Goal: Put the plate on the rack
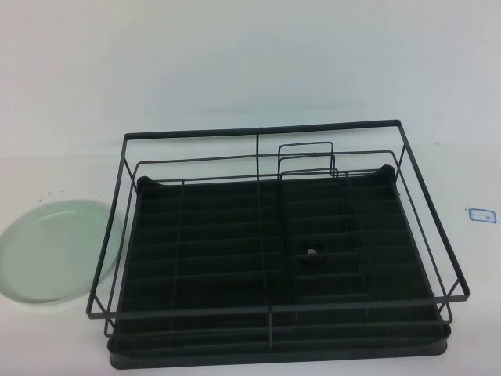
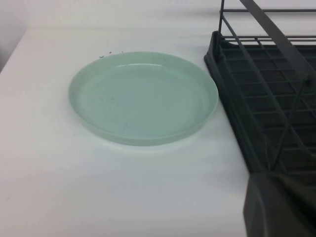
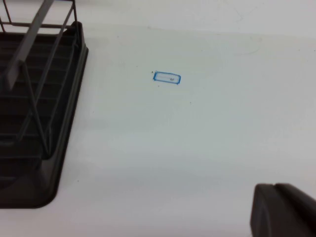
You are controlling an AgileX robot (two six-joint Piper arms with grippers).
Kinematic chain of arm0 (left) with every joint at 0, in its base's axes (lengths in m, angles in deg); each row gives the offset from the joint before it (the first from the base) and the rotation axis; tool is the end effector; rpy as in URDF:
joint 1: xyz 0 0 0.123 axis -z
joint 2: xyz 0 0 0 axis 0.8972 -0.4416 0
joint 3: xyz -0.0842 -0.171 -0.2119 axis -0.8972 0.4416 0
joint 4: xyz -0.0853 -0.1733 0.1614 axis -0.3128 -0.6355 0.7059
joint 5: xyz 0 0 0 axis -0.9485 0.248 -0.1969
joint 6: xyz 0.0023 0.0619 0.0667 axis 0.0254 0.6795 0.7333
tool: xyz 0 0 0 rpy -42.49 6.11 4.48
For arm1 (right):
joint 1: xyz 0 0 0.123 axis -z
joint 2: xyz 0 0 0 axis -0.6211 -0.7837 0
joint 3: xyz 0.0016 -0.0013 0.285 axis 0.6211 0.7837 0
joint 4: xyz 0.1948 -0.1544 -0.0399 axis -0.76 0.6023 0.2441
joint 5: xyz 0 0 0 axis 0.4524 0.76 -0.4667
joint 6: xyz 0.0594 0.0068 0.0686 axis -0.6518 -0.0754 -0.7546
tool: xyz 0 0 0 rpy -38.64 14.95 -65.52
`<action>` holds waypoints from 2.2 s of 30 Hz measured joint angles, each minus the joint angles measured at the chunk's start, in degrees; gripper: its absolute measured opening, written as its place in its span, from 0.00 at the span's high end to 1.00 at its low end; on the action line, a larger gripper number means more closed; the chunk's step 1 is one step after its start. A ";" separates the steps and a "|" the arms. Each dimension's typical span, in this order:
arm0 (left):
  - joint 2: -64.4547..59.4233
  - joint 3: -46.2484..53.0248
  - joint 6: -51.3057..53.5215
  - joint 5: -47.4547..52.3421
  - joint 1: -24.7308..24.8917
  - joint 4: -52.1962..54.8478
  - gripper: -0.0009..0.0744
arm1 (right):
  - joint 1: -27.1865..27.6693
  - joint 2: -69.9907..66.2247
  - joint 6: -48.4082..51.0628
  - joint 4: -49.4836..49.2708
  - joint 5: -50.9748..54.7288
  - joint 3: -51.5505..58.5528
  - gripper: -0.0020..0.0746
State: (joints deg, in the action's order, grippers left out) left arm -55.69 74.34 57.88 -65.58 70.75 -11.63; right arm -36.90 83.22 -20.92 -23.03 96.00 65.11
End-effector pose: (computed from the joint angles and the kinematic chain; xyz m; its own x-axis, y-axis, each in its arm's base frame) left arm 0.0532 -0.0040 0.1817 -0.2574 -0.0044 -0.9663 0.0862 0.9959 -0.0275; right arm 0.0526 -0.0047 0.1708 -0.3026 -0.0955 -0.9483 0.0298 0.9935 -0.1096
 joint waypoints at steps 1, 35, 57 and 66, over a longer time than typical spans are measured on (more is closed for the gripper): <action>0.00 0.00 0.00 0.00 0.00 -0.01 0.99 | 0.00 0.00 0.00 0.00 0.00 0.00 0.98; -0.13 -5.86 -6.24 -23.94 0.00 -33.34 0.99 | 0.00 0.00 -4.82 -3.78 -28.60 0.00 0.98; -35.22 -71.39 1.09 23.05 2.59 16.96 0.99 | 0.00 -24.62 15.49 -15.92 0.34 -54.98 0.98; -43.37 -58.45 -21.56 31.56 3.53 33.53 0.99 | -1.65 -35.75 18.33 -29.36 16.93 -59.66 0.98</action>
State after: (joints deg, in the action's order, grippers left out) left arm -99.07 15.88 36.32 -34.01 74.28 21.90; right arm -38.55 47.46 -2.59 -52.39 112.94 5.45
